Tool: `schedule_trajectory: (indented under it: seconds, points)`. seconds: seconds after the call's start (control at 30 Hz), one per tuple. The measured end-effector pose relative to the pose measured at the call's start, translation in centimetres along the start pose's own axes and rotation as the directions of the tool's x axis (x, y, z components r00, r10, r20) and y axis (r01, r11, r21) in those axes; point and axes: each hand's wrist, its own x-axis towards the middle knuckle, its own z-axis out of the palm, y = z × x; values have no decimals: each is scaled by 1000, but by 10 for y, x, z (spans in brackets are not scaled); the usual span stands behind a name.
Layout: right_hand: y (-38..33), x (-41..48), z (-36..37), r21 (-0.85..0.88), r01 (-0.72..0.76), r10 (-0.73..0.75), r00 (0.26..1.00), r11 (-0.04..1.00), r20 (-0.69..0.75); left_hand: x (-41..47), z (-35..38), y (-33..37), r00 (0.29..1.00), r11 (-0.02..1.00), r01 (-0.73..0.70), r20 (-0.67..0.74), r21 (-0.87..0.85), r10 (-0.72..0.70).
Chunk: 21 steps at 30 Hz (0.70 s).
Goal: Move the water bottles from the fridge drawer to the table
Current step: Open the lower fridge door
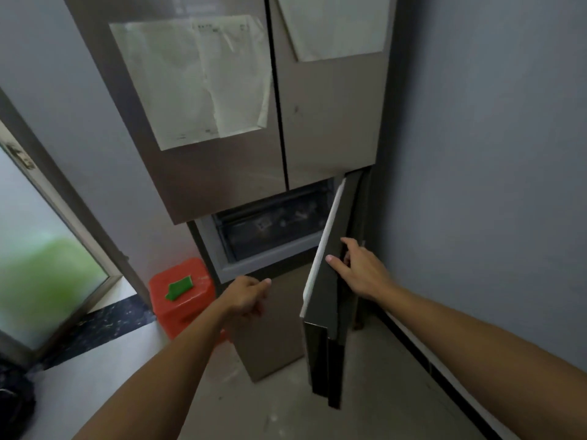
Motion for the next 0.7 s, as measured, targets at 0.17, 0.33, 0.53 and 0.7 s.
schedule_trajectory:
  seconds: [0.17, 0.33, 0.53, 0.7]
  points:
    - [49, -30, -53, -56, -113, 114, 993, 992, 19, 7, 48, 48, 993, 987, -95, 81, 133, 85]
    - [92, -46, -100, -175, -163, 171, 985, 971, 35, 29, 98, 105, 963, 938, -236, 191, 254, 191]
    - [144, -41, -142, -463, -175, 150, 985, 869, -89, 88, 157, 176, 888, 808, -461, 181, 367, 424]
    - [199, -23, -172, -504, -210, 141, 975, 838, -171, 130, 208, 241, 782, 625, -598, 198, 502, 590]
